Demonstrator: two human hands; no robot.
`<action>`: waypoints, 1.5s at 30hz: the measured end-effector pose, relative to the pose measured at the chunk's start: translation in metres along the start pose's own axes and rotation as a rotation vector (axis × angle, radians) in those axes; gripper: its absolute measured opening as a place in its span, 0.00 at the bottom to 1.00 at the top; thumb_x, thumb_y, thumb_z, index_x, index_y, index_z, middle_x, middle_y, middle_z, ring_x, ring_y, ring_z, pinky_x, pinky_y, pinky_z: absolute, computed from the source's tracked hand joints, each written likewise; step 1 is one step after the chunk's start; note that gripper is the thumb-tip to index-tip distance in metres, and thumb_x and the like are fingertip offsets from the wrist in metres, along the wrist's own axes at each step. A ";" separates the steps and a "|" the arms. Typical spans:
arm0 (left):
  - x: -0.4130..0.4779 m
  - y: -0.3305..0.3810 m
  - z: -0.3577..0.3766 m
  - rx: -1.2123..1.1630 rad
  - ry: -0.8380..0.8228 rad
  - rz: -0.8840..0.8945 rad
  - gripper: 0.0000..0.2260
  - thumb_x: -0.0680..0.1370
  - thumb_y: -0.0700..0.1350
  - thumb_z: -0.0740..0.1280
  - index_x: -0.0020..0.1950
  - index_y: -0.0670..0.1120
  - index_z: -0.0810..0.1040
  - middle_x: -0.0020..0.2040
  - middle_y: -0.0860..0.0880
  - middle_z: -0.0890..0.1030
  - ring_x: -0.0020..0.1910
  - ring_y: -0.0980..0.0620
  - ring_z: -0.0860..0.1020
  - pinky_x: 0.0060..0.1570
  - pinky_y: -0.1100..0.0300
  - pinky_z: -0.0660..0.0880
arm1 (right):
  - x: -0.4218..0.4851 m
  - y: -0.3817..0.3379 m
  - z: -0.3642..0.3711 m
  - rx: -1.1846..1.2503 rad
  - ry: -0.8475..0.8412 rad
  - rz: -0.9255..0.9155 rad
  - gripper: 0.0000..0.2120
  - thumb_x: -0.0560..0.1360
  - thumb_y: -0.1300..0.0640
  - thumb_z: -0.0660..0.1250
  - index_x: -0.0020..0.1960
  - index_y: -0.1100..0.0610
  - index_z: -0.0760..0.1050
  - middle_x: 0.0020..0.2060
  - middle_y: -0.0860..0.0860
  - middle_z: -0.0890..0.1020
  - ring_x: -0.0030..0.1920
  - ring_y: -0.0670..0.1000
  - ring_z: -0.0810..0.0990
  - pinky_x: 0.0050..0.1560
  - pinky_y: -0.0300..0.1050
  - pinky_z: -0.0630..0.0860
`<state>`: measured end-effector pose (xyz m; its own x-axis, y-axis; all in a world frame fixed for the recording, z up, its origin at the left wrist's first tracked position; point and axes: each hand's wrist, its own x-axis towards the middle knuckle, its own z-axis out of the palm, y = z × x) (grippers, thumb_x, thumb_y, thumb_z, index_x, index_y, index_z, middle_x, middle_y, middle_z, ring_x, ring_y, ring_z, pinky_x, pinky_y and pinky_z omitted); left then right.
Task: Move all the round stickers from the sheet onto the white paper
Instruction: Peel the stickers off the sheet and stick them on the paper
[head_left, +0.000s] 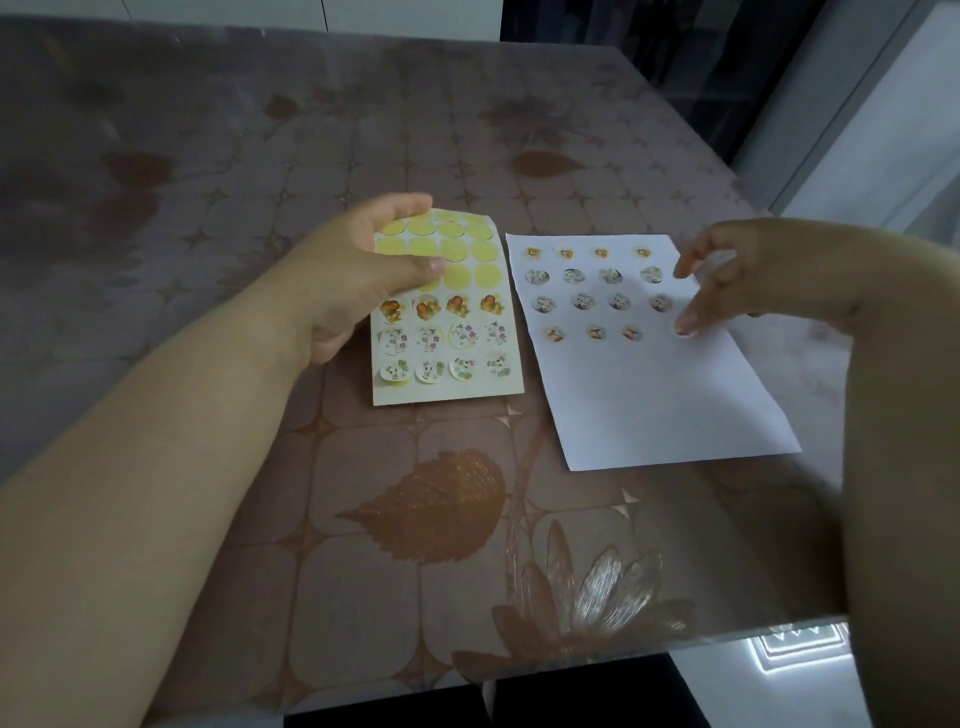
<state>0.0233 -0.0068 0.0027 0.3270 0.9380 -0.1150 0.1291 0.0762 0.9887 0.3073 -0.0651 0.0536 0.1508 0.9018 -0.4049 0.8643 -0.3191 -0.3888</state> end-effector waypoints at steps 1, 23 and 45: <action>0.000 0.000 0.000 0.005 -0.003 -0.005 0.23 0.75 0.37 0.68 0.67 0.53 0.71 0.60 0.49 0.79 0.49 0.56 0.82 0.40 0.67 0.78 | 0.004 0.001 0.002 -0.005 -0.005 -0.001 0.24 0.64 0.53 0.77 0.56 0.48 0.73 0.50 0.47 0.78 0.52 0.51 0.74 0.57 0.47 0.66; -0.003 0.004 0.004 -0.099 -0.044 -0.029 0.21 0.78 0.36 0.62 0.69 0.53 0.70 0.58 0.49 0.80 0.46 0.56 0.83 0.43 0.62 0.80 | 0.025 0.013 0.009 -0.066 0.160 0.032 0.22 0.59 0.40 0.76 0.45 0.48 0.71 0.43 0.44 0.73 0.46 0.50 0.73 0.47 0.45 0.67; -0.006 0.005 0.007 -0.205 -0.221 -0.113 0.25 0.80 0.31 0.53 0.71 0.56 0.66 0.52 0.45 0.79 0.36 0.54 0.79 0.36 0.61 0.79 | 0.009 -0.094 0.110 0.093 0.555 -0.903 0.05 0.66 0.55 0.70 0.41 0.53 0.83 0.43 0.48 0.81 0.46 0.55 0.73 0.50 0.49 0.70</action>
<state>0.0282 -0.0144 0.0079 0.5199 0.8251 -0.2212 -0.0077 0.2635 0.9646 0.1751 -0.0594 -0.0044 -0.3101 0.8146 0.4902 0.7284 0.5349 -0.4280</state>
